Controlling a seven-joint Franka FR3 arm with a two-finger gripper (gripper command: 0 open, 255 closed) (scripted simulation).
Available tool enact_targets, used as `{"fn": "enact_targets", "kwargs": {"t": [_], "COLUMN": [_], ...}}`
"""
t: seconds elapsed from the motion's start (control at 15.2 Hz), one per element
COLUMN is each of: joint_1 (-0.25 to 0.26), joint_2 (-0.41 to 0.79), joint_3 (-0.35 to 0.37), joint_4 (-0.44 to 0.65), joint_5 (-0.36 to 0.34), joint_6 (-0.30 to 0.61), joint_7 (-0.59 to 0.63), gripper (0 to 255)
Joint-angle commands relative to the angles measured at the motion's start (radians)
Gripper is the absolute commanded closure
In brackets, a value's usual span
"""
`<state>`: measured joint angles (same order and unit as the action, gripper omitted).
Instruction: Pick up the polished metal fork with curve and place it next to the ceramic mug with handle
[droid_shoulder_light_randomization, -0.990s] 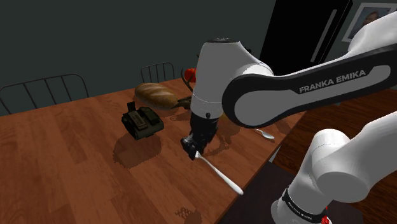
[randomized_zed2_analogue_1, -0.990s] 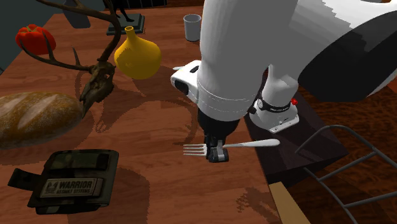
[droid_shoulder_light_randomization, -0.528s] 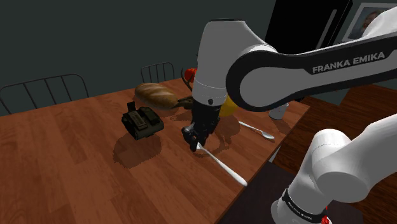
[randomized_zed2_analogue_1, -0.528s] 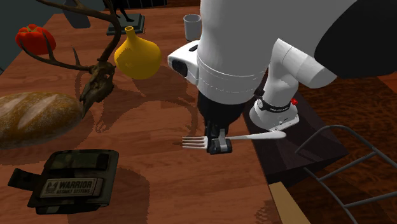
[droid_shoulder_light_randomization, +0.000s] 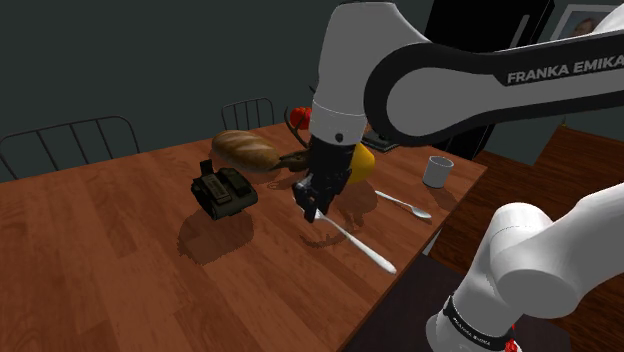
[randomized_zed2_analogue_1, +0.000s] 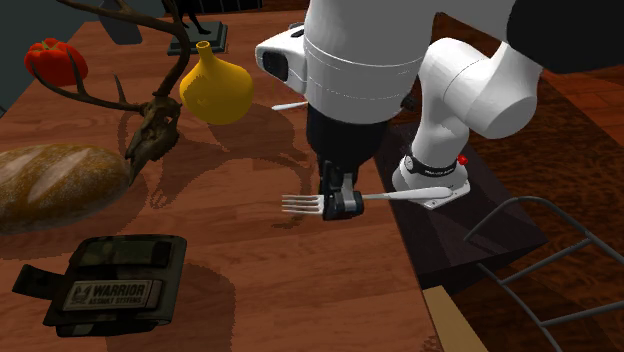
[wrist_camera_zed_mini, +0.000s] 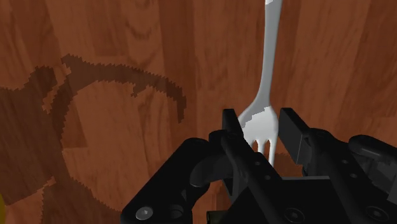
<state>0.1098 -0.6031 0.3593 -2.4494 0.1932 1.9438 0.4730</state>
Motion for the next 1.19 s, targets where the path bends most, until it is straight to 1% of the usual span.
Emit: {"fn": "enact_targets", "kwargs": {"t": [0.0,0.26,0.59,1.12], "joint_1": [-0.011,-0.042,-0.095,-0.188], "joint_2": [-0.032,-0.086,-0.125,-0.114], "joint_3": [-0.043,-0.132,-0.245,-0.424], "joint_4": [-0.026,-0.075,-0.111,-0.106], "joint_5": [-0.012,-0.049,-0.110,-0.218], "joint_6": [-0.011,-0.024,-0.034,-0.032], "joint_7": [-0.048,-0.149,-0.274,-0.475], "gripper": [255,255,255,255]}}
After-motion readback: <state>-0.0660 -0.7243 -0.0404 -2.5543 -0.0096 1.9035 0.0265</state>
